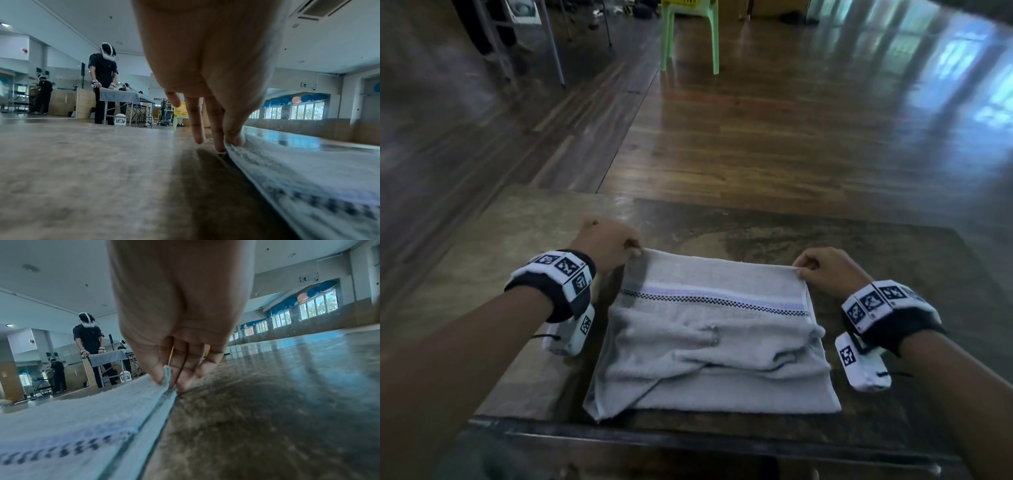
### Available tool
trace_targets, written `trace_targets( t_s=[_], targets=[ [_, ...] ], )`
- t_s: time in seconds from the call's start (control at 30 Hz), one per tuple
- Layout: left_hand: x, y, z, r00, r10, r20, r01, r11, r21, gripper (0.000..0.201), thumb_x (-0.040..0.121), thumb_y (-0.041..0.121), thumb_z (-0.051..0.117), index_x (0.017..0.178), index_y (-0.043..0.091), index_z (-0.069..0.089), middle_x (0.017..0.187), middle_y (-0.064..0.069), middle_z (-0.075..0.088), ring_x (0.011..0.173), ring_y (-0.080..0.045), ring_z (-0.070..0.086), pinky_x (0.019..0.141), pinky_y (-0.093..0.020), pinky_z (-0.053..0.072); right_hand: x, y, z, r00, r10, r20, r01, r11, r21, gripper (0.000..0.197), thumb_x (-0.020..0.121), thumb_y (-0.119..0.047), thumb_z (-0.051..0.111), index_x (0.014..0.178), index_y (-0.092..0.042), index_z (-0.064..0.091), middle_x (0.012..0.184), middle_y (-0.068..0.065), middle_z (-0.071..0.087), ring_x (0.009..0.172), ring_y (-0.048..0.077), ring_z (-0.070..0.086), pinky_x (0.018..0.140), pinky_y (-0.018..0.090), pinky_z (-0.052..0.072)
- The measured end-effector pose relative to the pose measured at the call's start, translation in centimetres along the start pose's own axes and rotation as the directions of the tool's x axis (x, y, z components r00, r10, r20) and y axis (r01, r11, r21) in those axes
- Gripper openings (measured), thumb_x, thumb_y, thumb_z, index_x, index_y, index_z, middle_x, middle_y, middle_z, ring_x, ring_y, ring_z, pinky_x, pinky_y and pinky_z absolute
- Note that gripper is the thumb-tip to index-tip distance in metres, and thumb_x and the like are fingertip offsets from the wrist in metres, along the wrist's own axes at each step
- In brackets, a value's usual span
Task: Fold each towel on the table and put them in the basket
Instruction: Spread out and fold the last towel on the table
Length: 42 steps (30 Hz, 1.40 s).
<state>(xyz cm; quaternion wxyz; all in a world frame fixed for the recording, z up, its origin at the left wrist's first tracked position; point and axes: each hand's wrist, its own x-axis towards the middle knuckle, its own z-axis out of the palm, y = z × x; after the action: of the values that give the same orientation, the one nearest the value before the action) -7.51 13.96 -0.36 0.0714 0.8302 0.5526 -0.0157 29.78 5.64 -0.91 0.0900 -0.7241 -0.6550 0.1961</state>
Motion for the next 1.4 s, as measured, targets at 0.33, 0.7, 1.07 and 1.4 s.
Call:
trace_targets(
  t_s=[0.33, 0.7, 1.07, 1.4],
  targets=[
    [0.8, -0.2, 1.2, 0.998, 0.030, -0.049, -0.034, 0.996, -0.082, 0.013, 0.087, 0.031, 0.063, 0.087, 0.022, 0.073, 0.088, 0.003, 0.069, 0.073, -0.013, 0.054, 0.071, -0.026, 0.039, 0.5, 1.1, 1.0, 0.998, -0.025, 0.063, 0.035, 0.987, -0.159, 0.035, 0.090, -0.022, 0.057, 0.123, -0.012, 0.061, 0.116, 0.009, 0.061, 0.102, 0.024, 0.059, 0.091, 0.032, 0.044],
    [-0.1, 0.0, 0.2, 0.998, 0.062, 0.002, -0.059, 0.966, -0.253, 0.009, 0.085, 0.017, 0.063, 0.085, 0.017, 0.054, 0.088, -0.001, 0.062, 0.082, -0.019, 0.057, 0.071, -0.030, 0.046, -0.2, 0.6, 0.1, 0.999, -0.041, 0.033, 0.045, 0.987, -0.152, 0.018, 0.085, -0.021, 0.063, 0.073, -0.033, 0.057, 0.091, -0.005, 0.057, 0.087, 0.014, 0.056, 0.082, 0.040, 0.050],
    [-7.7, 1.1, -6.6, 0.964, 0.167, -0.205, -0.220, 0.938, -0.269, 0.005, 0.086, 0.014, 0.065, 0.087, 0.013, 0.070, 0.084, -0.005, 0.068, 0.081, -0.024, 0.062, 0.070, -0.029, 0.044, -7.8, -2.7, -5.2, 0.966, -0.110, -0.232, 0.101, 0.994, -0.050, 0.020, 0.084, -0.008, 0.060, 0.099, -0.011, 0.073, 0.097, 0.004, 0.070, 0.083, 0.011, 0.058, 0.075, 0.022, 0.039],
    [-15.2, 3.2, -15.4, 0.912, 0.217, -0.349, -0.306, 0.925, -0.224, 0.008, 0.084, 0.021, 0.069, 0.088, 0.013, 0.069, 0.084, -0.002, 0.069, 0.077, -0.016, 0.062, 0.068, -0.022, 0.047, -17.6, -5.2, -12.2, 0.886, -0.228, -0.403, 0.242, 0.970, -0.015, 0.012, 0.085, -0.009, 0.062, 0.092, -0.015, 0.069, 0.082, -0.006, 0.066, 0.069, -0.007, 0.054, 0.061, 0.007, 0.035]
  ],
)
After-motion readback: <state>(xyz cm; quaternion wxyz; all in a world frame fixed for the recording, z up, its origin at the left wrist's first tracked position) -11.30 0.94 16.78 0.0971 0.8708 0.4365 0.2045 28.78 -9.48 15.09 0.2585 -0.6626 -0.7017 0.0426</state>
